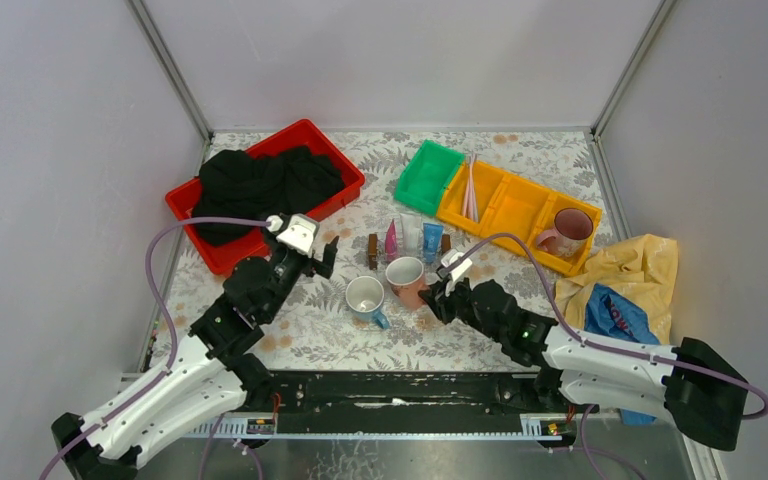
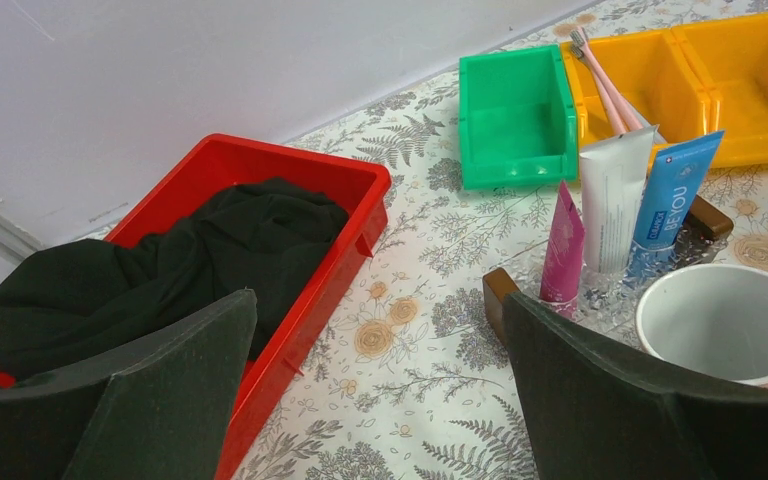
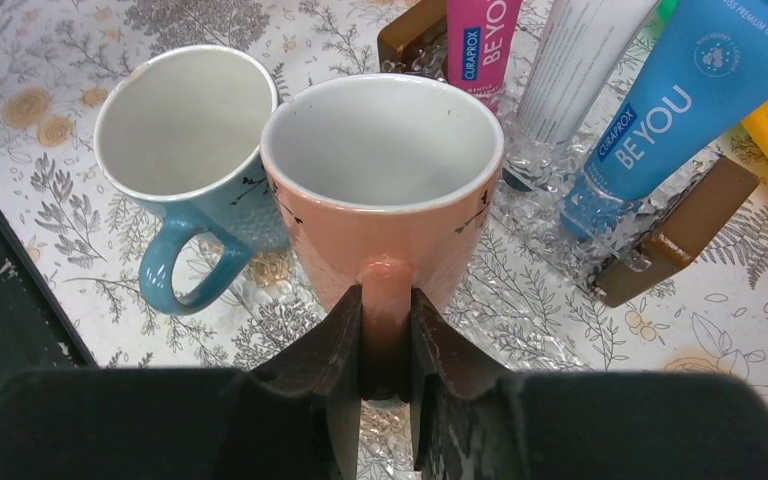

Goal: Prepare toiletry sets of a toothbrush and toothpaste on the tray

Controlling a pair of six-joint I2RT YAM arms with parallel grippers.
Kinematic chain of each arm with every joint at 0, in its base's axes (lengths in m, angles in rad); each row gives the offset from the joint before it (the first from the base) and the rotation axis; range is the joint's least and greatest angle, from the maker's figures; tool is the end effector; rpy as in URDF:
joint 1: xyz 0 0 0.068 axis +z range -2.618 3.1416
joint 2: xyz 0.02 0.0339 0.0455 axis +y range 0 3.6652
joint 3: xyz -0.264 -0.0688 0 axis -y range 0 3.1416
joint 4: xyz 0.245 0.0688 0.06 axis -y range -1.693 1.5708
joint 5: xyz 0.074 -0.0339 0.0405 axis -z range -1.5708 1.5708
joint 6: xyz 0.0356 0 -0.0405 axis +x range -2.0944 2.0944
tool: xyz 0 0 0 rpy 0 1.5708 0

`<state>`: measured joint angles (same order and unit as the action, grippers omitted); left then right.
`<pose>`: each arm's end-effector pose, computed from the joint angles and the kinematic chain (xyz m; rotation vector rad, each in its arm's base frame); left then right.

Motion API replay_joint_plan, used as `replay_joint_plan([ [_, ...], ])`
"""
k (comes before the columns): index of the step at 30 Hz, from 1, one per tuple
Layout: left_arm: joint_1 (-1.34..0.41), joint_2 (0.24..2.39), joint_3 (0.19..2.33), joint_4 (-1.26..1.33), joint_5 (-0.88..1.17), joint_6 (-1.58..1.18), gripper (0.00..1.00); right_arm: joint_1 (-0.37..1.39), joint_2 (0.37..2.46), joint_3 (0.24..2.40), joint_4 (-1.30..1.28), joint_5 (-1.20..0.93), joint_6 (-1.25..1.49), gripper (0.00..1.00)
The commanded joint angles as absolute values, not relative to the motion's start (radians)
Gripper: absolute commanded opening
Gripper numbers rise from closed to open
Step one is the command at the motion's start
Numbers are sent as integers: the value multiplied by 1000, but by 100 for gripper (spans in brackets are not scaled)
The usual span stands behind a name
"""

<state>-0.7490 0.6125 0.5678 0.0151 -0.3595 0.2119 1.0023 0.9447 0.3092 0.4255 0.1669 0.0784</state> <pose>0.1248 -0.0989 0.3111 0.4817 1.5258 -0.1298 0.1152 0.1694 0.2075 -0.6999 1.6818 0.6263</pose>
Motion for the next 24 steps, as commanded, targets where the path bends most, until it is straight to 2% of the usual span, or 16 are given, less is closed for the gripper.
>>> replay_joint_plan([
  [1, -731, 615, 556, 71, -329, 194, 100, 1009, 946, 311, 649, 209, 133, 5],
  [19, -715, 613, 557, 73, -289, 184, 100, 1008, 1038, 268, 753, 228, 210, 10],
  [24, -713, 607, 556, 75, -285, 183, 100, 1008, 1038, 264, 726, 211, 232, 16],
])
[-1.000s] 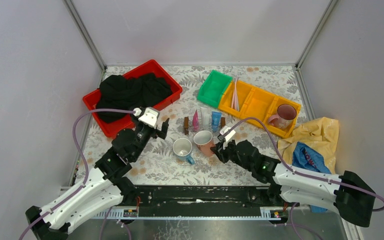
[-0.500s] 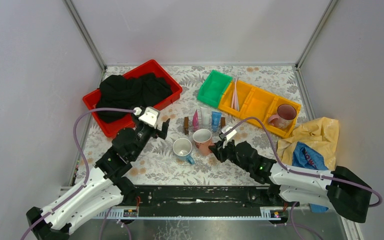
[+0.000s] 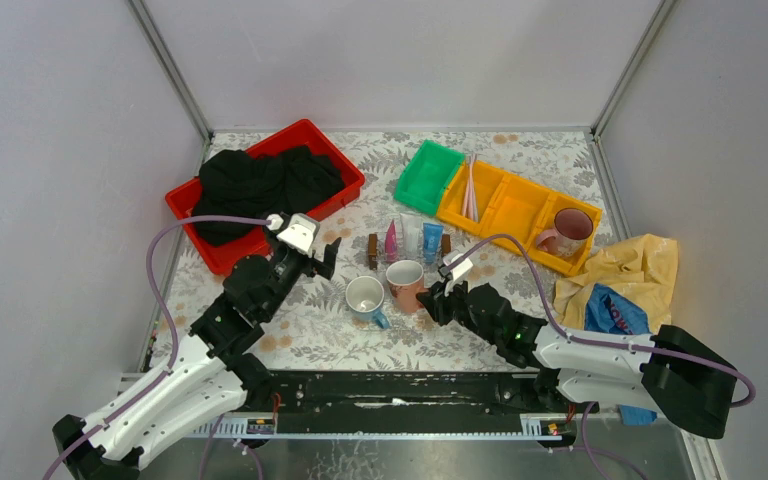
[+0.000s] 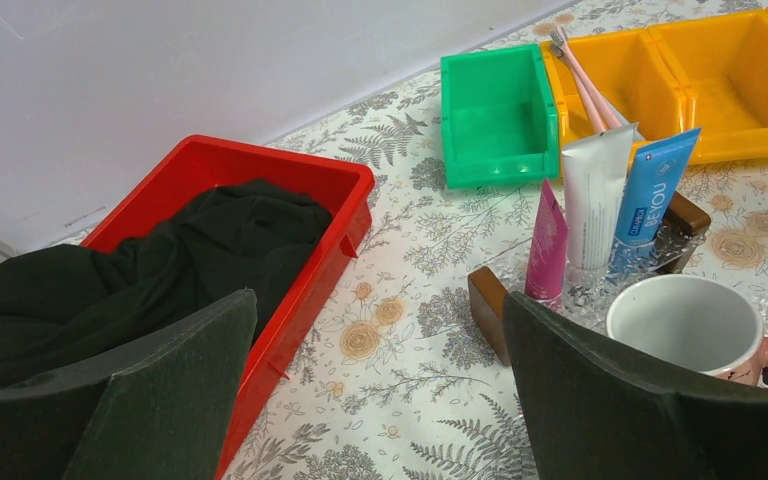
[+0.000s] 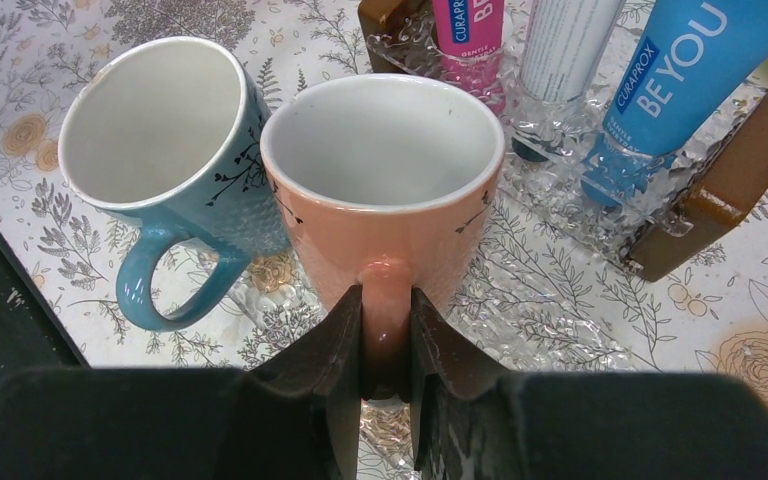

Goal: Prepare toiletry sets of a toothbrush and toothpaste on the tray

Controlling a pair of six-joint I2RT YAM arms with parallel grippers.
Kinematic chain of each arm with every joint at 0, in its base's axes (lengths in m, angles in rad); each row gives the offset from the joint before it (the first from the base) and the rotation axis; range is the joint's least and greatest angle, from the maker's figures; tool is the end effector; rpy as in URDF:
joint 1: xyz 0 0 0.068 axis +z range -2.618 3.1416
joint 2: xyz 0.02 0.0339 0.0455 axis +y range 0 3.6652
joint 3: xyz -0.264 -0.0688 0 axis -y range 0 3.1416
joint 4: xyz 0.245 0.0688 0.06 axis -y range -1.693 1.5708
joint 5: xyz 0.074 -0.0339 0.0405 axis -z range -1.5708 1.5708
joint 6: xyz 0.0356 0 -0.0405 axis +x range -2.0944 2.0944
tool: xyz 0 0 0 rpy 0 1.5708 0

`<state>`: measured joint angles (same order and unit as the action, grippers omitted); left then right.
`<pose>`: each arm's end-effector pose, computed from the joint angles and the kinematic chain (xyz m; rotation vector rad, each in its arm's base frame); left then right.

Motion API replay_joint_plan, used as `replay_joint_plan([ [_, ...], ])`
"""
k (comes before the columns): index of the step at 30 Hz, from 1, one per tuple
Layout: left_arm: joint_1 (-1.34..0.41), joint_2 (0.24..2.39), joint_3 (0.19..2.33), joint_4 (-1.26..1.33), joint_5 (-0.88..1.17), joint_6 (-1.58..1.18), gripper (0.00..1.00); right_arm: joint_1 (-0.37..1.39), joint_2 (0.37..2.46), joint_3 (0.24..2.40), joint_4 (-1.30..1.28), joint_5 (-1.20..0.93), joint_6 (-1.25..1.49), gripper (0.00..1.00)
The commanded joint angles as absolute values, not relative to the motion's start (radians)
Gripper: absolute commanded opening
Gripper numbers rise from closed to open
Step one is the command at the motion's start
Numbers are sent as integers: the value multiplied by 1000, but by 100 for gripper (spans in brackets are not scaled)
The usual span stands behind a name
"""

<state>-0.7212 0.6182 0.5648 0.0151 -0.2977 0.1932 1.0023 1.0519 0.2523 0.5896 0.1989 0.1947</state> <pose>0.1276 -0.0982 0.3092 0.4971 1.5314 -0.1695 0.1186 0.1727 0.1862 -0.5808 1.7339 0.6808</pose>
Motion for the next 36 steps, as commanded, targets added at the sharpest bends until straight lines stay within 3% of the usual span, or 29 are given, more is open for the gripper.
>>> replay_joint_plan([
  [1, -713, 608, 556, 75, -284, 183, 100, 1008, 1039, 262, 722, 207, 236, 17],
  [16, -712, 596, 557, 75, -275, 181, 100, 1008, 1052, 277, 639, 128, 268, 36],
  [36, -711, 580, 555, 75, -267, 180, 100, 1008, 1023, 320, 469, 49, 284, 44],
])
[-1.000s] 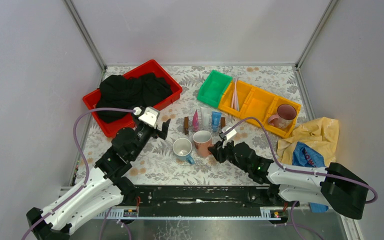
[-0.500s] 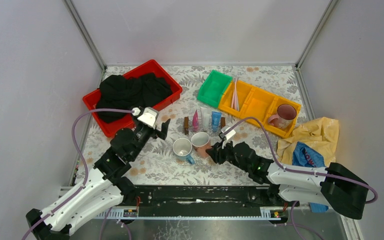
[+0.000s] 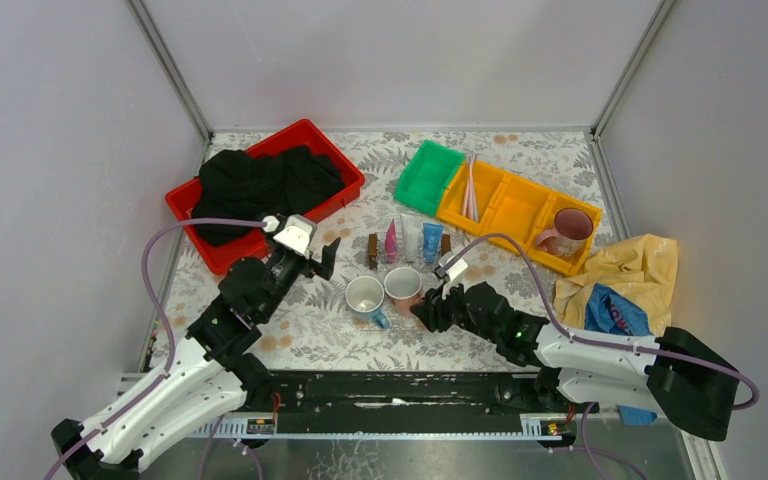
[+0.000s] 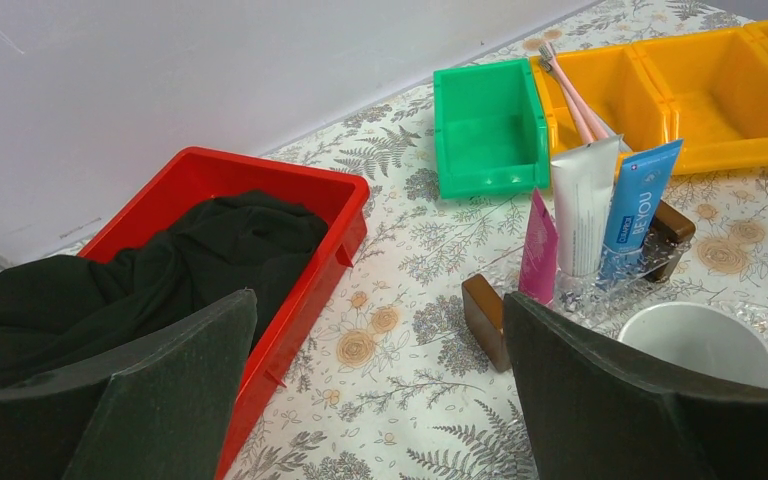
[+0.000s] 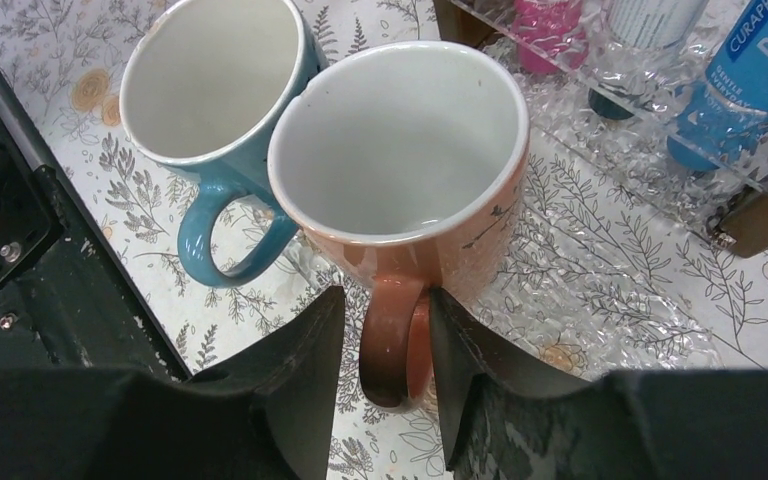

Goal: Prepare toiletry sets of a toothbrush and toothpaste on the tray

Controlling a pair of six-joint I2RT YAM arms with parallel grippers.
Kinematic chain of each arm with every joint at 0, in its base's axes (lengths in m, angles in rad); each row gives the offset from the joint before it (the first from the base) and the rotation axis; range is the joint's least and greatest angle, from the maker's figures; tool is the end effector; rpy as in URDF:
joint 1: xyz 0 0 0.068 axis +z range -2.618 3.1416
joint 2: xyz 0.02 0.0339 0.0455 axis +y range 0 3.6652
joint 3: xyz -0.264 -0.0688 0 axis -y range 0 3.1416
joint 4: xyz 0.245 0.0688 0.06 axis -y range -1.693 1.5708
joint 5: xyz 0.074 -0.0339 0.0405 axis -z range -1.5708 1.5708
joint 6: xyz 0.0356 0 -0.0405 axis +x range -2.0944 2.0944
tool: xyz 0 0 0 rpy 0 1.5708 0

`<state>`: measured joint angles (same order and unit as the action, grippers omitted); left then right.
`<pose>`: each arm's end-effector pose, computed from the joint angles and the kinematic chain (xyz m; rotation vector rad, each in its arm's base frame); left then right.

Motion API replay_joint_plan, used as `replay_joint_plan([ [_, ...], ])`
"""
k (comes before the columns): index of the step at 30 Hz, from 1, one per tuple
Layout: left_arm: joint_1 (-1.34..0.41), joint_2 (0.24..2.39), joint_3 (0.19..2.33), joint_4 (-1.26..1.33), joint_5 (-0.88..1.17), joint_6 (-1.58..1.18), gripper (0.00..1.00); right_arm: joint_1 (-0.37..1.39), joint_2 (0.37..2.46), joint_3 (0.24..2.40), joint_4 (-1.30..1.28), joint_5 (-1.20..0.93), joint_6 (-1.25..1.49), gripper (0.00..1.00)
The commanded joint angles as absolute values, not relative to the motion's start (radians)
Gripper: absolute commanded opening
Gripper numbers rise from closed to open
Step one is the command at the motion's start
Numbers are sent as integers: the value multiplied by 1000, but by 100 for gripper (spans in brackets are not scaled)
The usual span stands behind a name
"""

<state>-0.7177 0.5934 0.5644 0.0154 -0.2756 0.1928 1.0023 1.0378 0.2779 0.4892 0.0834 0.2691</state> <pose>0.1239 -0.0953 0.3125 0.4982 1.5069 -0.1919 0.1157 0.1756 0.1863 -0.6308 1.8126 0.8015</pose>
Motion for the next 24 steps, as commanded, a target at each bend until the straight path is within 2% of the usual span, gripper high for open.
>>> replay_joint_plan([
  [1, -711, 580, 555, 75, -266, 180, 100, 1008, 1024, 321, 464, 46, 288, 44],
  [5, -711, 579, 557, 74, -266, 180, 100, 1009, 1018, 335, 414, 30, 296, 46],
  [16, -711, 575, 558, 75, -256, 179, 100, 1008, 1004, 355, 342, 22, 283, 59],
  [24, -709, 568, 560, 72, -254, 176, 100, 1009, 900, 427, 95, 10, 202, 79],
])
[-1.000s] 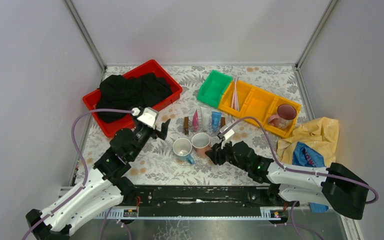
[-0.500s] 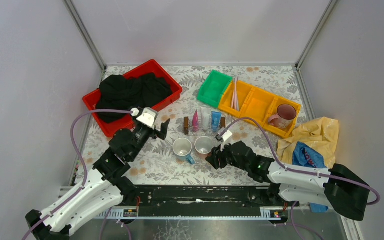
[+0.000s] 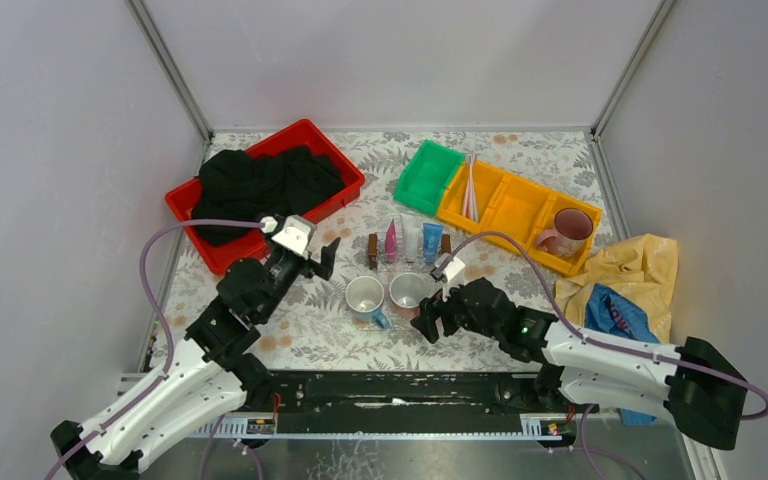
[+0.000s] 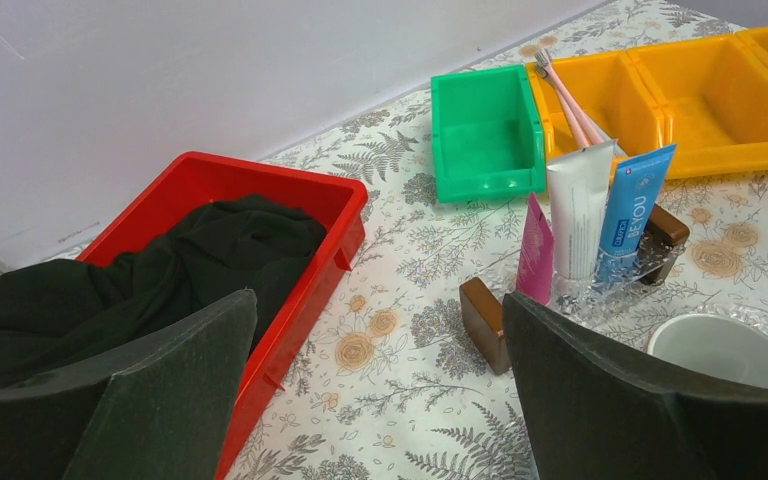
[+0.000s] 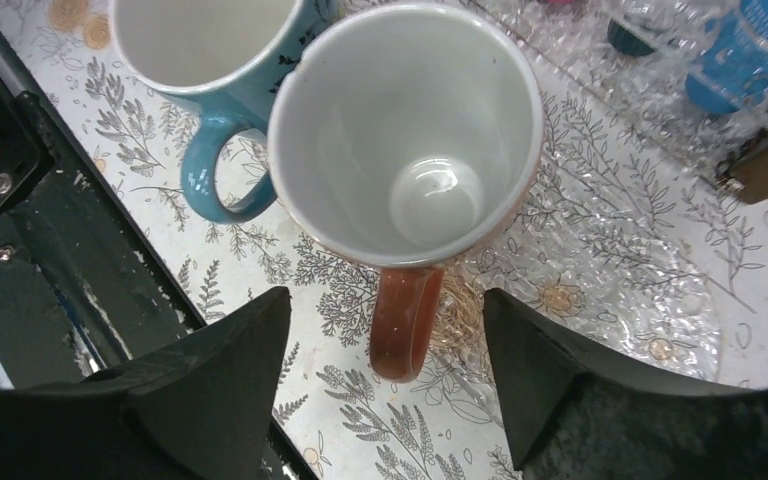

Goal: Prepare toiletry sets of a toothbrush and toothpaste on the tray

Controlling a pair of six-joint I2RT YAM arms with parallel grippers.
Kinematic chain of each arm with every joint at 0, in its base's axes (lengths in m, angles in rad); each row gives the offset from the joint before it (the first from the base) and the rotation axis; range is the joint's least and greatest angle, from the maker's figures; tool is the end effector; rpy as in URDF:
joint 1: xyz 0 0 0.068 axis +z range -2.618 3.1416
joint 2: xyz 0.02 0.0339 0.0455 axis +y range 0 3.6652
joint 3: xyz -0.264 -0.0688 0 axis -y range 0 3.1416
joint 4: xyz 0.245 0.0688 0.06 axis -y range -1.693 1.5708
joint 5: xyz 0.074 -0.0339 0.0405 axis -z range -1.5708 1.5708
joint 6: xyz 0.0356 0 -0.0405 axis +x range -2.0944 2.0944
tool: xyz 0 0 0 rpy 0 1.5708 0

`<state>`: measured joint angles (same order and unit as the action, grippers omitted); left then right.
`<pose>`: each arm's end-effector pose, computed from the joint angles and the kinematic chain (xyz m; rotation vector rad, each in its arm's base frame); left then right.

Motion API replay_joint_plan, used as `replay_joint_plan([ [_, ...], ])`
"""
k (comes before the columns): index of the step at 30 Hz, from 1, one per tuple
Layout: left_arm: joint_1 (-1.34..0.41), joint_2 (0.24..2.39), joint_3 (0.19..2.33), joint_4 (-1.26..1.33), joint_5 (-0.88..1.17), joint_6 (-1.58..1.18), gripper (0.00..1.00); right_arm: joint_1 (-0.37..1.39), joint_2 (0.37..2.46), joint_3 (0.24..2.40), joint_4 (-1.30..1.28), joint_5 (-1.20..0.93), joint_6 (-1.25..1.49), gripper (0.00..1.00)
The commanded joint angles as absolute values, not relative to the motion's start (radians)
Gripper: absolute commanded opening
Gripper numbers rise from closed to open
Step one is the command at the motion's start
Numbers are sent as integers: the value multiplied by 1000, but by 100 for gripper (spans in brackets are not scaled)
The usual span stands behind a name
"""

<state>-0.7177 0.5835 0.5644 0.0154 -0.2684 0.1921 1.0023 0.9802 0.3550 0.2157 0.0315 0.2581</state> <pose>0.1223 -0.0942 0.3139 0.4981 1.4972 -0.2009 0.1125 0.1741 0.1944 -0.7313 1.9326 0.7726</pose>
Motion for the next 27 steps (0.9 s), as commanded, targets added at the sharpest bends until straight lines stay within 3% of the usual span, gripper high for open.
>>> replay_joint_plan([
  [1, -709, 567, 560, 71, -252, 175, 100, 1009, 875, 434, 67, 2, 193, 81],
  [7, -707, 554, 559, 66, -256, 174, 100, 1008, 765, 525, -150, -128, 35, 99],
  [13, -703, 562, 568, 58, -243, 161, 100, 962, 751, 725, -395, -285, -303, 99],
  [18, -701, 589, 633, 36, -181, 66, 100, 745, 864, 933, -639, -501, -396, 99],
  [27, -702, 598, 710, 16, -42, -268, 100, 294, 1098, 1351, -1024, -686, -634, 99],
])
